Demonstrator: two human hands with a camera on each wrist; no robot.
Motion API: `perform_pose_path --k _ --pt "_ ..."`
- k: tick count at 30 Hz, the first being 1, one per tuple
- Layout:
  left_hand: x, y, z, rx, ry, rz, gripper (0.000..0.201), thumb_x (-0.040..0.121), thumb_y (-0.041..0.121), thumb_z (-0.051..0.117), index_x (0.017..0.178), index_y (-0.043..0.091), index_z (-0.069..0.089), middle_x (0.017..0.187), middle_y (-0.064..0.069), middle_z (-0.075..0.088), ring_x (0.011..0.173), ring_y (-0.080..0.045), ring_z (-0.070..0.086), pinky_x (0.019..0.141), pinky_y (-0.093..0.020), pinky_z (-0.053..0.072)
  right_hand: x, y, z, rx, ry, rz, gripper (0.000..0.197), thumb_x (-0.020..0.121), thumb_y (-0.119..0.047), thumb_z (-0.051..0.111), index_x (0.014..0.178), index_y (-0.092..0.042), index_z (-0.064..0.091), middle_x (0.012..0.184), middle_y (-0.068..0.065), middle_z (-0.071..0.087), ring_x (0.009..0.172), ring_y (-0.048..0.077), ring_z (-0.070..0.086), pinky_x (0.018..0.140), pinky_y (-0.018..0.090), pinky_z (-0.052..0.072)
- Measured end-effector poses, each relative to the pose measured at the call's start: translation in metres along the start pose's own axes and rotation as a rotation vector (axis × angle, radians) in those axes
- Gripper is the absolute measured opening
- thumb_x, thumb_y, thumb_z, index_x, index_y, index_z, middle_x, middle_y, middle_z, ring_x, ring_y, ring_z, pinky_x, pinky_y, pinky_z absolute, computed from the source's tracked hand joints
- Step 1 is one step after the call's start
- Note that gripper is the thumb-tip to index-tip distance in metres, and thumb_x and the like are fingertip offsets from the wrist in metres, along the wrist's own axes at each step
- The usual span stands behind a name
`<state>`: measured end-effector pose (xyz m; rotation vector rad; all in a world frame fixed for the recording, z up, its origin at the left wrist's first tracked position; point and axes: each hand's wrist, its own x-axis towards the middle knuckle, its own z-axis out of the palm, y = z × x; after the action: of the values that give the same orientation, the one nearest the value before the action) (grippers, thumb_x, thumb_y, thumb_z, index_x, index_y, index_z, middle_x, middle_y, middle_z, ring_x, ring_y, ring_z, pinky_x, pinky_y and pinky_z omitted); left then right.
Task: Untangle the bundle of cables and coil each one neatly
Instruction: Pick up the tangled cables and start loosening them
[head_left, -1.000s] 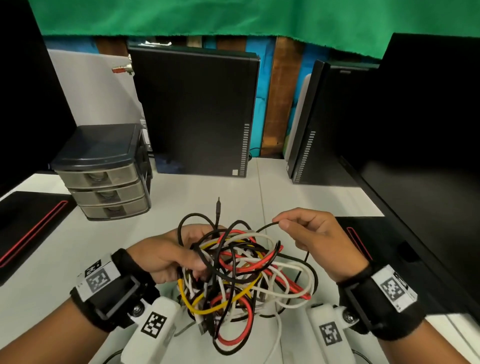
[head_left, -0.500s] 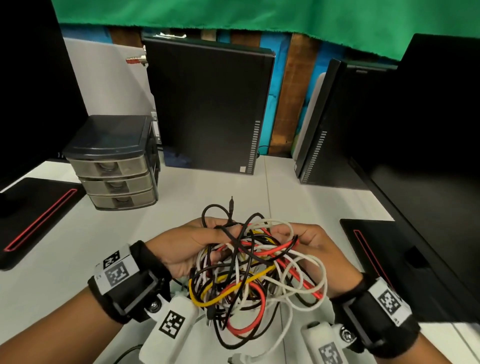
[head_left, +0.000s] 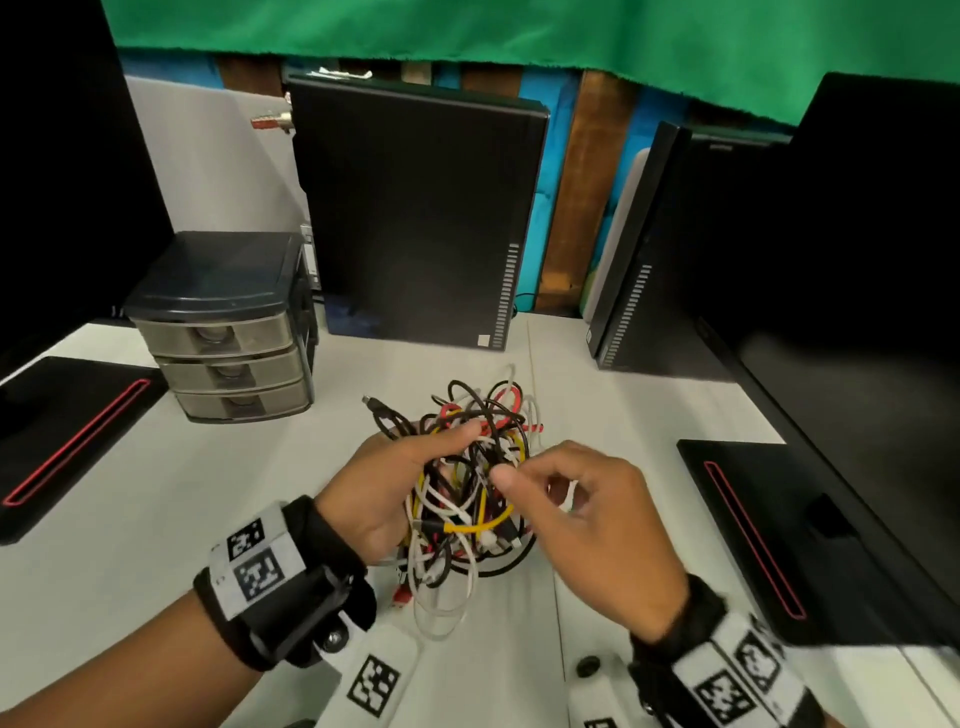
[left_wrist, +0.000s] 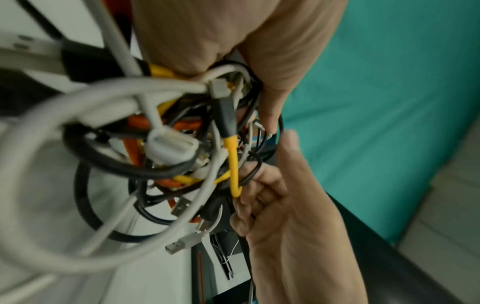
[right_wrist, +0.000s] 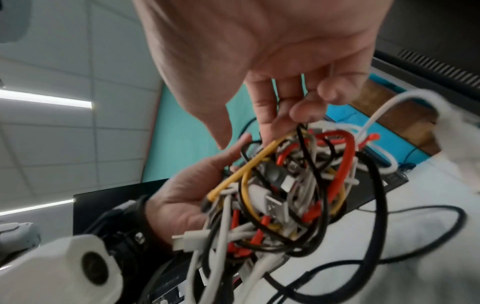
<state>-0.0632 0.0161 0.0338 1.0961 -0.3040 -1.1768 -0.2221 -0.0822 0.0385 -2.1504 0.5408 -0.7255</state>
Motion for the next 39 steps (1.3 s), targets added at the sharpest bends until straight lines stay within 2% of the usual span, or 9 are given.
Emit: perform_pose_path --k 8,12,14,16,22,27,32,35,39 --pt "-0.007 -0.013 0.015 0.188 0.016 0.329 0.035 0.075 0.005 0.079 0.108 0.001 0.072 0.108 -0.020 0.074 0.102 -0.036 0.071 0.091 -0.046 0.056 0.003 0.017 0.005 0.205 0.001 0.164 0.022 0.091 -0.019 0.070 0.069 -0.018 0.070 0.062 -0.006 0.060 0.060 0.005 0.051 0.061 0.024 0.045" --pt "-0.007 -0.005 0.017 0.228 0.126 0.428 0.027 0.069 0.016 0.082 0.094 0.009 0.075 0.092 -0.012 0.077 0.079 -0.022 0.075 0.069 -0.029 0.058 0.005 0.013 0.006 0.519 -0.083 0.217 0.009 0.093 -0.010 0.068 0.086 -0.005 0.072 0.075 0.003 0.068 0.057 0.001 0.049 0.055 0.011 0.038" --pt "-0.001 0.000 0.016 0.150 0.273 0.379 0.019 0.074 0.026 0.081 0.083 0.012 0.073 0.071 -0.003 0.074 0.050 -0.010 0.065 0.047 -0.016 0.049 0.004 0.006 0.005 0.688 -0.192 0.236 0.014 0.089 -0.016 0.071 0.089 -0.003 0.069 0.075 0.007 0.068 0.048 0.004 0.040 0.046 0.013 0.032" --pt "0.007 0.008 0.006 0.054 0.380 0.262 0.031 0.080 0.041 0.078 0.086 0.012 0.068 0.053 0.004 0.063 0.036 -0.006 0.053 0.053 -0.017 0.055 0.004 0.001 -0.002 0.755 -0.303 0.225 0.020 0.081 -0.028 0.073 0.089 -0.010 0.071 0.067 0.011 0.061 0.044 0.006 0.033 0.043 0.015 0.028" --pt "0.006 0.016 -0.004 0.103 0.374 0.370 0.027 0.082 0.045 0.075 0.079 0.019 0.071 0.058 0.005 0.062 0.040 -0.007 0.042 0.038 -0.018 0.031 0.006 0.002 -0.005 0.537 -0.338 0.314 0.029 0.098 -0.038 0.055 0.121 -0.028 0.069 0.039 -0.001 0.037 0.034 0.008 0.027 0.051 0.025 0.030" --pt "0.011 0.011 -0.006 0.026 0.498 0.446 0.037 0.077 0.044 0.082 0.097 0.014 0.076 0.087 -0.004 0.078 0.069 -0.014 0.073 0.066 -0.028 0.059 0.001 -0.004 -0.011 0.547 -0.393 0.088 0.021 0.095 -0.023 0.060 0.106 -0.016 0.077 0.057 0.007 0.061 0.044 0.002 0.042 0.053 0.009 0.036" --pt "0.012 0.031 -0.024 -0.090 0.661 0.446 0.051 0.073 0.049 0.084 0.106 0.013 0.068 0.093 -0.004 0.078 0.073 -0.017 0.075 0.074 -0.037 0.061 0.004 -0.003 -0.025 0.277 -0.533 -0.003 0.027 0.086 -0.050 0.070 0.100 -0.028 0.078 0.084 -0.002 0.073 0.062 0.039 0.046 0.058 0.044 0.037" --pt "-0.001 0.025 -0.008 0.065 0.556 0.588 0.038 0.082 0.036 0.080 0.105 0.007 0.071 0.096 -0.009 0.077 0.090 -0.026 0.075 0.081 -0.042 0.060 0.009 0.001 -0.019 0.285 -0.465 0.008 0.049 0.085 -0.065 0.060 0.099 -0.021 0.075 0.086 0.002 0.076 0.078 0.029 0.064 0.071 0.037 0.047" --pt "-0.010 -0.002 0.020 0.250 0.492 0.707 0.023 0.079 0.022 0.081 0.087 0.004 0.070 0.078 -0.006 0.076 0.072 -0.013 0.073 0.064 -0.022 0.055 0.008 0.004 0.002 0.352 -0.252 0.131 0.049 0.090 -0.052 0.058 0.082 -0.006 0.072 0.052 0.010 0.062 0.046 0.015 0.044 0.060 0.016 0.041"
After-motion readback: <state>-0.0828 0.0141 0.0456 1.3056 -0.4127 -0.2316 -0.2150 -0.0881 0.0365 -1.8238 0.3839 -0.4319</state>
